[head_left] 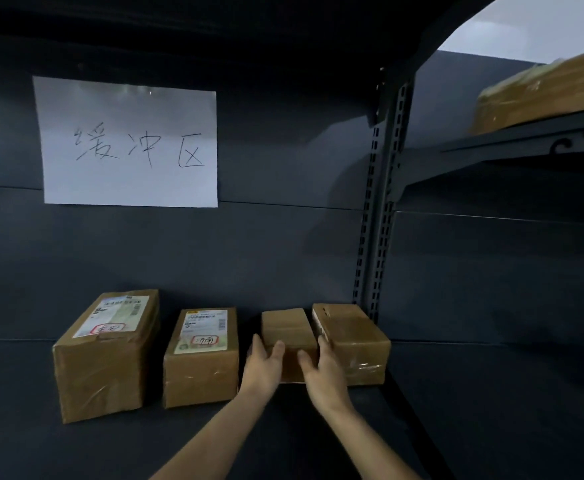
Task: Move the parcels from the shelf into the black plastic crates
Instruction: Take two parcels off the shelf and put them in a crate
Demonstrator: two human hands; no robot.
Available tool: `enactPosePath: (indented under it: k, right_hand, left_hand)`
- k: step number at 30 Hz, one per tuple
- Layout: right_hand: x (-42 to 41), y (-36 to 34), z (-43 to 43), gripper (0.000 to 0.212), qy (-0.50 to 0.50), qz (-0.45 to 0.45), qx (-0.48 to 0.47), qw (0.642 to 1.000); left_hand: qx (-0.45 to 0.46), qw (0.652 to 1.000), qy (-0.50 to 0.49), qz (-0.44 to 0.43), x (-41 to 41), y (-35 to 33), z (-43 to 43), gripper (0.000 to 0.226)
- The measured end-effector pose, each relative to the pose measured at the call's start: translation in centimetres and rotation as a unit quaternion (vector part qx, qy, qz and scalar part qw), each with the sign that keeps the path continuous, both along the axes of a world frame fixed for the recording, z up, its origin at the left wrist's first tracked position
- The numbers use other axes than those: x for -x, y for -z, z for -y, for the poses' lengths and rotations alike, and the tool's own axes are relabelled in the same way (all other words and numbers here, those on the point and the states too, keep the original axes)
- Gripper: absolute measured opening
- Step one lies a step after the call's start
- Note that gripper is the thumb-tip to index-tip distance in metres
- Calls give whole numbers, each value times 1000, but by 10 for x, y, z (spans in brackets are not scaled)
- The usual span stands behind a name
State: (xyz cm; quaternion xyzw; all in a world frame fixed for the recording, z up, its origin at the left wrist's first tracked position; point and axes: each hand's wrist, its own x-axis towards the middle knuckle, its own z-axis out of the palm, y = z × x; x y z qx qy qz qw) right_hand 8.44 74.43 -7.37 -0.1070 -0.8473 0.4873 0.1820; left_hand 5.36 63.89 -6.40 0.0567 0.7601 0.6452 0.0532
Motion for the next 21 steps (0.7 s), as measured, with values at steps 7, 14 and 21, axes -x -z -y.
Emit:
enactPosePath:
  k: [7,14,21]
  right_hand:
    - [12,5,-1,62,-12,46,120,992]
    - [-8,0,-9,30,3,-58,322,945]
    - [-19,-22,-3,18,-75,-135,483,862]
  left_hand:
    - [-59,997,-10,57,9,4,-3,62]
    - [-104,985,-27,-135,-19,0,6,31]
    - [-219,966,14,-137,-33,-30,25,55]
